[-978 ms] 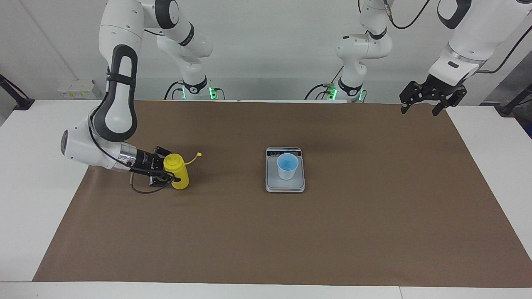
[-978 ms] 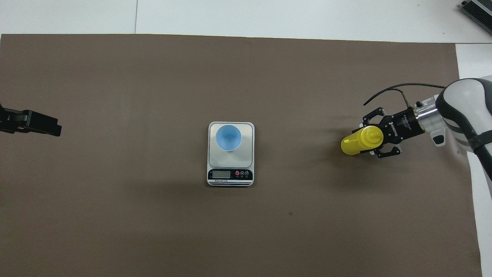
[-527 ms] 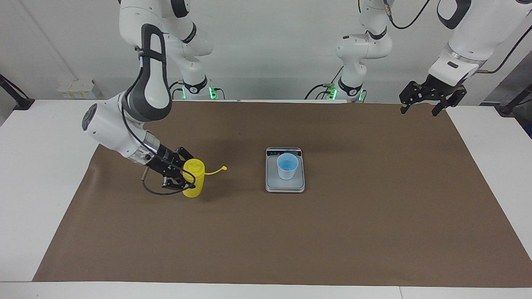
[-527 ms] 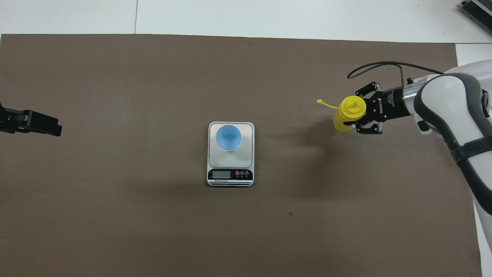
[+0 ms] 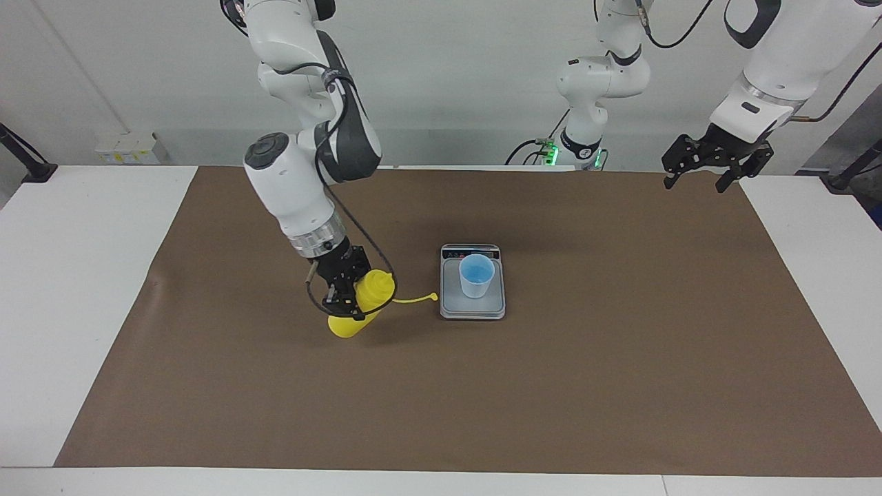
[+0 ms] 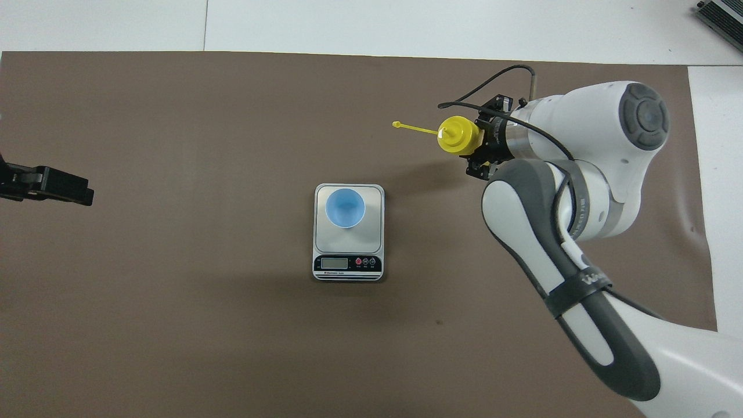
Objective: Pour seasoning into cup on scale with both arms
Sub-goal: 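Lift the yellow bottle with the right gripper toward the scale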
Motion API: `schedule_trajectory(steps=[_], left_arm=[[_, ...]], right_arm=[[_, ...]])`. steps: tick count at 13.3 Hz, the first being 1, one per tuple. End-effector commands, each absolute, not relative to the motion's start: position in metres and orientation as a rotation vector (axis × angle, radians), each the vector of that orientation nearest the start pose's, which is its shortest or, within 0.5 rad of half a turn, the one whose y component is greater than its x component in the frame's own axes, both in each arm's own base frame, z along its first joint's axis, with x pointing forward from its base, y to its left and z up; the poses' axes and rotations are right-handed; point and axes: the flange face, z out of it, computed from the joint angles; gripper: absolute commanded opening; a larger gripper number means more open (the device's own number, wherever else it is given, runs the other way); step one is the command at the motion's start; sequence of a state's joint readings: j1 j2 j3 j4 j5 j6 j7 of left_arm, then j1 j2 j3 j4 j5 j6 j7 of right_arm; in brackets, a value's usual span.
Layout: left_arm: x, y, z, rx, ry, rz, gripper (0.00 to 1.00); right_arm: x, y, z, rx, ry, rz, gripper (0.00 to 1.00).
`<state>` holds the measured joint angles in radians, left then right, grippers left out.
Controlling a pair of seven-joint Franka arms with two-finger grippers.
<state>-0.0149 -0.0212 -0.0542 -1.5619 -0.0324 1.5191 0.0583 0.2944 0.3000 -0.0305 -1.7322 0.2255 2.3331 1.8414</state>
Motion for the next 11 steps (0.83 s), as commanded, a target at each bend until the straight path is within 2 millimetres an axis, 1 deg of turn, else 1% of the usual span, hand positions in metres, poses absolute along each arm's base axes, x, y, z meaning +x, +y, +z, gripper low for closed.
schedule_trajectory(steps=[1,2,3,4,5,6,8,9,11], left_arm=[[0.544,-0.041,0.637,-3.183,0.213,0.019,1.00],[0.544,-0.041,0.637,-3.183,0.213,0.019,1.00],[0.544,-0.041,0.637,-3.183,0.213,0.019,1.00],[0.544,-0.041,0.637,-3.183,0.213,0.019,1.00],[0.544,-0.041,0.637,-3.183,0.213,0.017,1.00],[0.544,-0.041,0.637,-3.183,0.213,0.017,1.00],[0.544,-0.041,0.637,-3.183,0.213,0.017,1.00],[0.544,-0.041,0.636,-3.183,0.213,0.019,1.00],[0.544,-0.041,0.636,-3.183,0.213,0.017,1.00]], right_arm=[[0.640,0.202,0.445,-1.933,2.037,-0.191,0.00],[0.639,0.213,0.439,-1.992,2.013,-0.263,0.00],[0.635,0.230,0.437,-2.035,1.975,-0.332,0.00],[0.633,0.240,0.433,-2.071,1.947,-0.411,0.00],[0.633,0.243,0.430,-2.118,1.912,-0.514,0.00],[0.629,0.257,0.429,-2.149,1.853,-0.604,0.00],[0.629,0.268,0.419,-2.142,1.844,-0.711,0.00],[0.623,0.286,0.415,-2.152,1.814,-0.753,0.00],[0.629,0.306,0.414,-2.100,1.819,-0.810,0.00]])
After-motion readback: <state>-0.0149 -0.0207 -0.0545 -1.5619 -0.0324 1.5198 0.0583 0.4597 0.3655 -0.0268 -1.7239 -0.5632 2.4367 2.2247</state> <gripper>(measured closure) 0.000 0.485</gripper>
